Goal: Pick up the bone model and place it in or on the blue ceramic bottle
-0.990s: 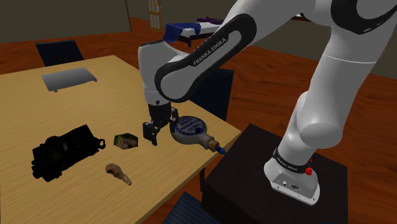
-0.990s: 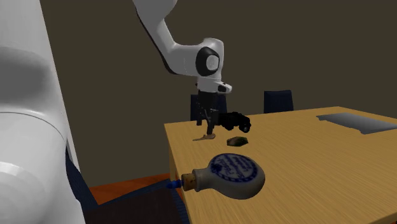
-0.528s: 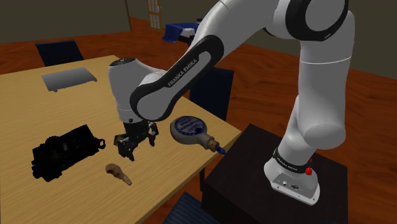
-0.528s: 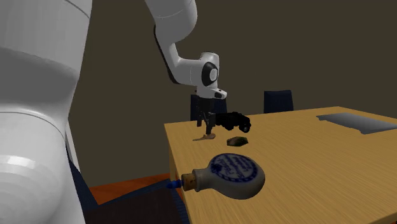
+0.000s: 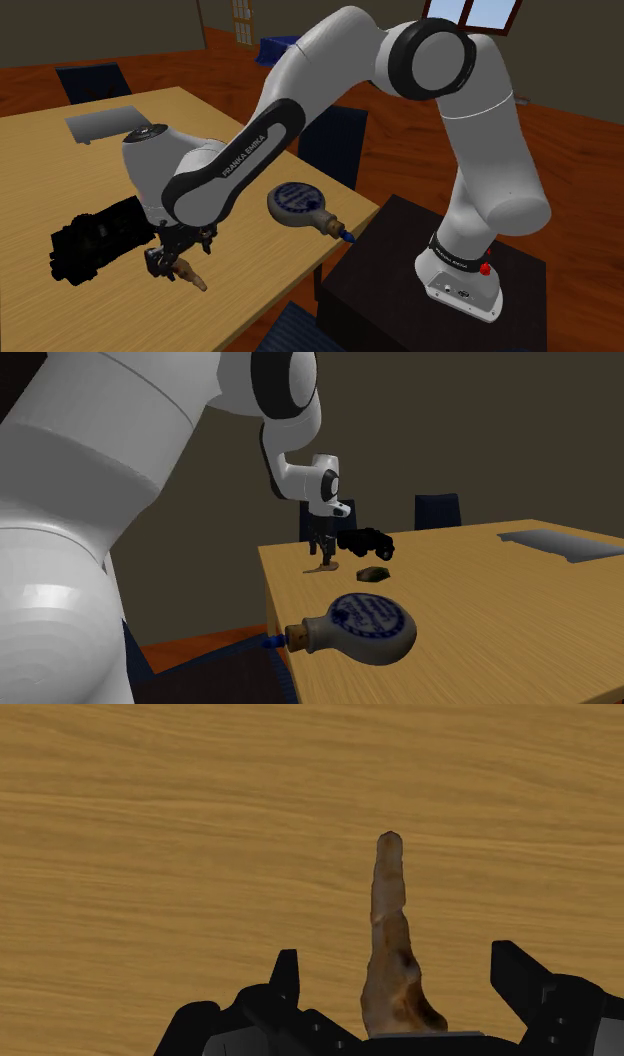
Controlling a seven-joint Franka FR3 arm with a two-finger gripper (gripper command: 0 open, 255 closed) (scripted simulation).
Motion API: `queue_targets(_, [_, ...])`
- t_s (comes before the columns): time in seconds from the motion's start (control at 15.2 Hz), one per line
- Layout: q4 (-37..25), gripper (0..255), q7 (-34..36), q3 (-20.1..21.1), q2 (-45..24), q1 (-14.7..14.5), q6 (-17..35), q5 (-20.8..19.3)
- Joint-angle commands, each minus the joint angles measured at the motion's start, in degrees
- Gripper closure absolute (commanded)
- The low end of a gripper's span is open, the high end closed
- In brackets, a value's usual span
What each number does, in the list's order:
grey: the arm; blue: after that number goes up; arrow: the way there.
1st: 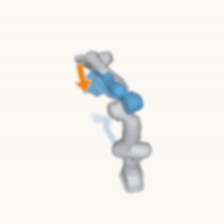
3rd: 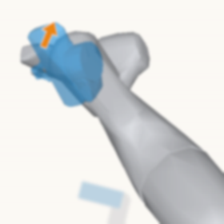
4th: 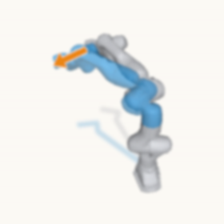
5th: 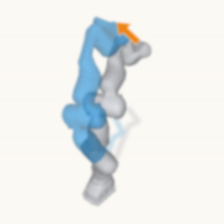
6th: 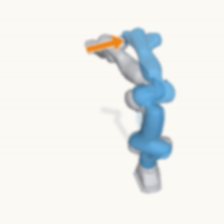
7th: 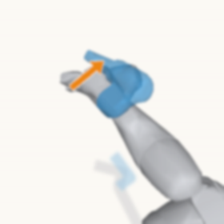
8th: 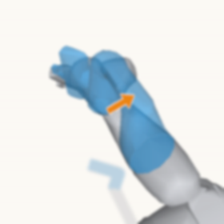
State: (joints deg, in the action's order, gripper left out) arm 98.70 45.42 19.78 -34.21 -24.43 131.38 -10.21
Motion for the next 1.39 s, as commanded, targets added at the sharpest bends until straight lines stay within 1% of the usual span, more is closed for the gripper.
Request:
queue_targets(0.0, [-1.5,0,0.62,-0.38,-1.83,-0.84,0.42,-0.63])
queue_targets(0.4, [-1.61,0,1.27,-1.29,-5.23,-1.67,3.68,-1.73])
queue_targets(0.92, [-1.6,0,1.27,-1.29,-5.22,-1.67,3.67,-1.73])
queue_targets(0.99, [-1.6,255,1.27,-1.29,-5.22,-1.67,3.67,-1.73])
queue_targets(1.32, [-1.59,255,1.31,-1.3,-5.27,-1.7,3.74,-1.76])
